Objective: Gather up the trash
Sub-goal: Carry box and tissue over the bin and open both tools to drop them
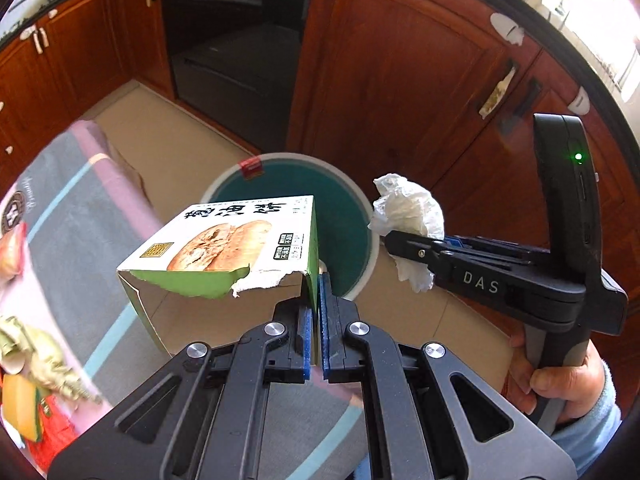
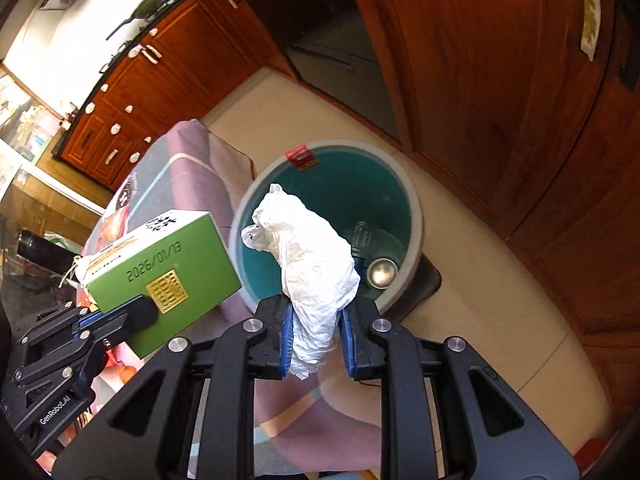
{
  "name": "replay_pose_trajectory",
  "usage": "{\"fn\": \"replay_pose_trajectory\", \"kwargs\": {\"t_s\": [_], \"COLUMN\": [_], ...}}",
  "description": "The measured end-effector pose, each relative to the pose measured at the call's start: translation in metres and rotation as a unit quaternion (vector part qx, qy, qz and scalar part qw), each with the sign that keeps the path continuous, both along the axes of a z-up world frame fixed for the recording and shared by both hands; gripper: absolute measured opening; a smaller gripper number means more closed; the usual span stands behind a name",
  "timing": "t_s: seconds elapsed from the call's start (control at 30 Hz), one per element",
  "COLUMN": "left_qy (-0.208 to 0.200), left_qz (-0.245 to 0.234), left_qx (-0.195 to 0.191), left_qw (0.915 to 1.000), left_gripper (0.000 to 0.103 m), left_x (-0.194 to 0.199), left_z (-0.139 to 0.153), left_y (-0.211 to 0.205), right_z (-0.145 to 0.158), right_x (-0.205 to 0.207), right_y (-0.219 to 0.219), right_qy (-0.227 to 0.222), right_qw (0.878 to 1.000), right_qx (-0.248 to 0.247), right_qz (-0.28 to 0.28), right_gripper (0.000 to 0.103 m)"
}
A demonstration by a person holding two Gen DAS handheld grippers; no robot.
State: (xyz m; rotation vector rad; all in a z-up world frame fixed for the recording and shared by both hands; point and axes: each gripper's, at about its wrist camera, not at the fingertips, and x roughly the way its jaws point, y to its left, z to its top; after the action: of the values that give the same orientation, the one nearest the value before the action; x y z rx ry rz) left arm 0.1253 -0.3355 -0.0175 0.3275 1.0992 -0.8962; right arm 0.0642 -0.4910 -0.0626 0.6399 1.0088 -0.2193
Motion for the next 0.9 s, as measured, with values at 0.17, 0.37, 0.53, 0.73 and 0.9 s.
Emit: {"fn": "replay_pose_trajectory", "kwargs": {"t_s": [0.17,0.37,0.53,0.73,0.9], "left_qy": [0.030,0.044,0.040,0.031,0.018], "left_qz": [-0.012,0.002,0.025,0.050,0.059], "left_qx": [0.007,0.019,0.015,0.009,0.002], "left_qw": [0.9995,0.9988,0.9988,0.9983,0.9981], "left_gripper": [0.007,0.044,0.062,0.084,0.095], "left_x": [0.016,0.029,0.033,0.033,0.028], "left_z": [-0.024,-0.047,-0.047,-0.044,-0.038], "left_y": [-0.020,-0.030,-0.017,0.005,0.021], "right_z": [-0.009,-0.024,-0.035,-0.039,-0.040], "right_x": [0.009,0.019,0.026,0.037,0.051], "right_y": [-0.016,-0.025,-0.023,-0.013,-0.002], "right_qy": [0.022,0.041,0.052,0.055,0.061], "right_qw": [1.000,0.999,0.999,0.998,0.998], "right_qx": [-0.008,-0.005,0.000,-0.006,-0.015], "right_qz": [-0.012,-0.015,-0.008,0.009,0.022], "right_gripper": [0.019,0.021,0.021,0.021,0.027]}}
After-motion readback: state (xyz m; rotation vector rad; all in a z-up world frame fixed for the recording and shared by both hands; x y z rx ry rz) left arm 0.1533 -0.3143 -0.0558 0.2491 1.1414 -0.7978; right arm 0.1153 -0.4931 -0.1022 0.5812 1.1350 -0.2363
